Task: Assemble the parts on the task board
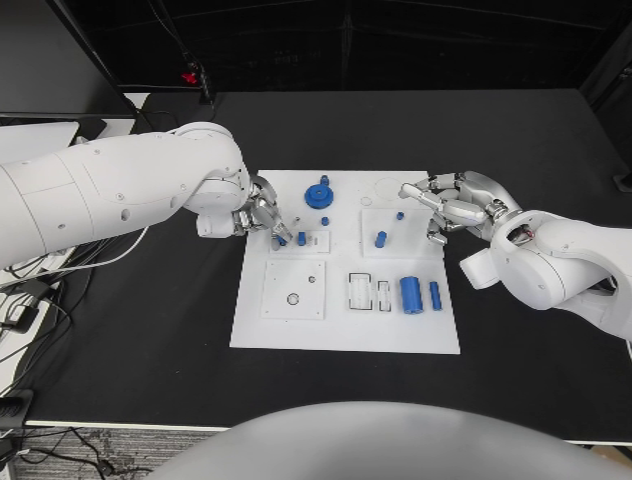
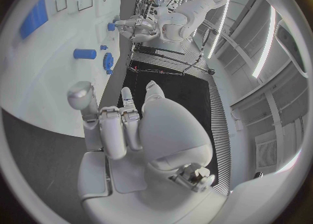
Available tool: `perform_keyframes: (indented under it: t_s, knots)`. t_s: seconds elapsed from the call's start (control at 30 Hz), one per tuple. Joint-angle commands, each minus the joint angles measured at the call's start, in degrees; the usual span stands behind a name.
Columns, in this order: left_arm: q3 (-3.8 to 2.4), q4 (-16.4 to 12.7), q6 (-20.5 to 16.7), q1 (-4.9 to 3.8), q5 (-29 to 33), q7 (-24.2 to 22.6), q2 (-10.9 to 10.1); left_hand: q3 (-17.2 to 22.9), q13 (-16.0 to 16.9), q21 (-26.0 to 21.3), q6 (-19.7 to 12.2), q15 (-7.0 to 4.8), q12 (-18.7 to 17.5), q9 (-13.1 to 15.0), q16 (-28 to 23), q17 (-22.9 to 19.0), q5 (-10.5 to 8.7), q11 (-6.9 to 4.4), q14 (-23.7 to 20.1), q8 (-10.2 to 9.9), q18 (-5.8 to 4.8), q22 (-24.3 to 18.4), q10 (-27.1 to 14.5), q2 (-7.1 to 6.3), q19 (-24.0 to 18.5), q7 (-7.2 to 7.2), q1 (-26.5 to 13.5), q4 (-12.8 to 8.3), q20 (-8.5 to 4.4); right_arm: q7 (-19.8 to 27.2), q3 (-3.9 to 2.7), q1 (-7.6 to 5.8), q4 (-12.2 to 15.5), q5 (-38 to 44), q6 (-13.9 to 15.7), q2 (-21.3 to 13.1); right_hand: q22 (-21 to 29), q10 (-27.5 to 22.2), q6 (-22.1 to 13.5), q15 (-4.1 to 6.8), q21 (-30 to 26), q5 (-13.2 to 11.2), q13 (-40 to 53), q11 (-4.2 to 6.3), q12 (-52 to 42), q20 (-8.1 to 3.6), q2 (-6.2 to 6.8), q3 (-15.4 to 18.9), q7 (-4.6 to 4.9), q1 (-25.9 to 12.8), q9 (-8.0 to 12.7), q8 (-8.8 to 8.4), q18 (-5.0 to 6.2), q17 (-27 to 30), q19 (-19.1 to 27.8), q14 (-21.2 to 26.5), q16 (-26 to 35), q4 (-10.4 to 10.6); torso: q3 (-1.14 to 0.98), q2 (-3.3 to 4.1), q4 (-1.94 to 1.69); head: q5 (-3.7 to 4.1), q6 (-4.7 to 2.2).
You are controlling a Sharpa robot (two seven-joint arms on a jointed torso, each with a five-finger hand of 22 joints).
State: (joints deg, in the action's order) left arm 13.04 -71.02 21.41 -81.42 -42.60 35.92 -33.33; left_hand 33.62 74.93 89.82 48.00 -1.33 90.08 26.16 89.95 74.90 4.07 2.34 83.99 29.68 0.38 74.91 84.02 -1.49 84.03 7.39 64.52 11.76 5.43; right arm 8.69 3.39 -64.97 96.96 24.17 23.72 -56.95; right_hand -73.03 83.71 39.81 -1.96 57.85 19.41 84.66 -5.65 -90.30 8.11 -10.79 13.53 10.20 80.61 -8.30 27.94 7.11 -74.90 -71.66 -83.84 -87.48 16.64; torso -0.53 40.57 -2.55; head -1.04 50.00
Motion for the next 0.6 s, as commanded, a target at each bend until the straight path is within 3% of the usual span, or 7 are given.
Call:
perform_keyframes:
  t_s: [0.03, 0.6]
  knots:
    - [0.42, 0.1, 0.4, 0.58, -1.7, 1.8, -0.1, -0.2, 15.1, 0.2, -4.7, 0.53, -0.1, -0.7, 0.0, 15.1, 0.42, 0.32, 6.0, 0.0, -0.38, 15.1, 6.0, 0.19, 6.0, -1.19, 0.7, -0.1, 0.39, 0.4, -0.03, -0.07, 0.1, 0.1, -0.3, 0.0, -0.1, 6.3, -0.4, -0.02, -0.3, 0.3, 5.3, -0.09, 0.3, 0.02, 0.04, 0.3, -0.04, 0.4, 0.1, 0.23, 0.36, -10.2, 0.4, -3.2, 0.0, 0.1, -0.03, -0.02, -0.04, -0.03, 0.0]
    - [0.42, 0.1, 0.7, 0.58, -2.2, 1.8, -0.3, -0.2, 15.1, 0.2, -4.4, 0.55, -0.1, -0.7, 0.0, 15.1, 0.45, 0.37, 6.0, 0.3, -0.38, 15.1, 6.0, 0.79, 6.0, -1.11, 0.8, 0.3, 0.41, 0.4, -0.03, -0.07, 0.2, 0.1, -0.3, -0.1, -0.1, 6.3, -0.4, -0.02, -0.3, 0.3, 5.3, -0.09, 0.3, 0.02, 0.04, 0.3, -0.04, 0.4, 0.1, 0.23, 0.36, -10.2, 0.4, -3.2, 0.0, 0.1, -0.02, 0.03, -0.03, -0.16, 0.0]
